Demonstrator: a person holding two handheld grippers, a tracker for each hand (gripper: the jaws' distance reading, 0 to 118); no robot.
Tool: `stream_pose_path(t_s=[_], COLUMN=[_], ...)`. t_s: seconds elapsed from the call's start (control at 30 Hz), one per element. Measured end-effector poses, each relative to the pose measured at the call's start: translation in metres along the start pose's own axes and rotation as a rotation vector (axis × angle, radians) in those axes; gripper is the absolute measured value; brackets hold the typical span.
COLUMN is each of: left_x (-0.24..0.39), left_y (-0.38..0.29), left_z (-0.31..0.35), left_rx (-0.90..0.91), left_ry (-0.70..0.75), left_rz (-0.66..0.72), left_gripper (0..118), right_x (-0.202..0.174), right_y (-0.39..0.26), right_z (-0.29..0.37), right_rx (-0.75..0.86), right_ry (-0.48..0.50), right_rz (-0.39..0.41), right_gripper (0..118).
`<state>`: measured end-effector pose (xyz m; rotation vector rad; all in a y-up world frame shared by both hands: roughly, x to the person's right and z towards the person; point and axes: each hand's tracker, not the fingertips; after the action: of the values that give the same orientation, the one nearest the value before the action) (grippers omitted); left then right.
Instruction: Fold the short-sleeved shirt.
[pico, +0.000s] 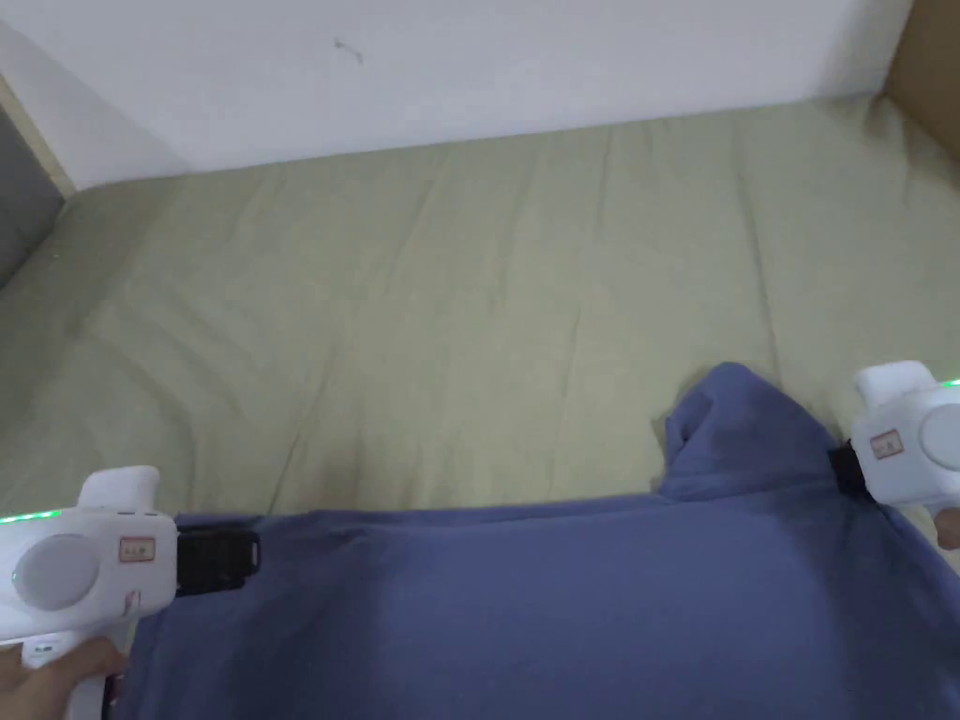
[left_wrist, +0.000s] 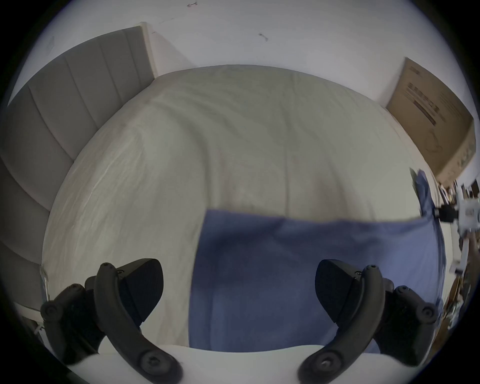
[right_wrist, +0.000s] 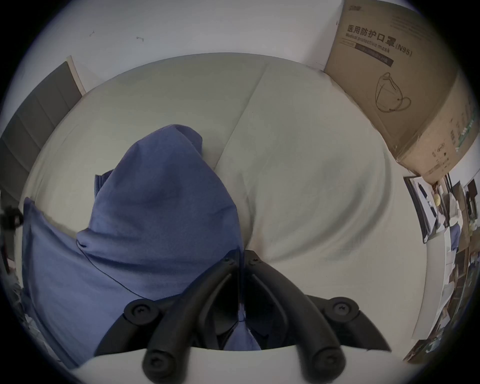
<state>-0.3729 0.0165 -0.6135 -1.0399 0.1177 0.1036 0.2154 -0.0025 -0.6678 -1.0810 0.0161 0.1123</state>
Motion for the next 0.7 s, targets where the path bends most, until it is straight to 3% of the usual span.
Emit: stream_pose_path(t_s=[0.13, 0.17, 0.2, 0.23, 0.27, 0.33, 0.7], left_x=[-0.007, -0.007, -0.006, -0.005, 0.001, 0.010, 0.004], left_y=[0.022, 0.024, 0.025, 0.023, 0.020, 0.022, 0.025], left_z=[-0.034, -0.040, -0.043, -0.047, -0.044, -0.035, 0.055], left_rx=[0.010, -0.013, -0.026, -0.051, -0.018, 0.000, 0.065], left_ry=[0.063, 0.089, 0.082, 0.013, 0.032, 0.034, -0.011], left_rz=[0.007, -0.007, -0.017, -0.048, -0.061, -0.144, -0.169], left_gripper=[111, 96, 58, 51, 45, 2, 2], right_x=[-0.005, -0.006, -0.007, -0.008, -0.009, -0.008, 0.021], right_y=[0.000, -0.001, -0.001, -0.002, -0.002, -0.001, -0.002], right_z=[-0.003, -0.004, -0.003, -0.003, 0.003, 0.007, 0.090], right_rx=[-0.003, -0.002, -0.001, 0.001, 0.003, 0.005, 0.123], right_ry=[-0.022, -0.027, -0.030, -0.034, -0.036, -0.035, 0.056], right_rz=[0.045, 0.049, 0.052, 0.060, 0.064, 0.065, 0.004], right_gripper=[3, 3, 3, 3, 3, 3, 2])
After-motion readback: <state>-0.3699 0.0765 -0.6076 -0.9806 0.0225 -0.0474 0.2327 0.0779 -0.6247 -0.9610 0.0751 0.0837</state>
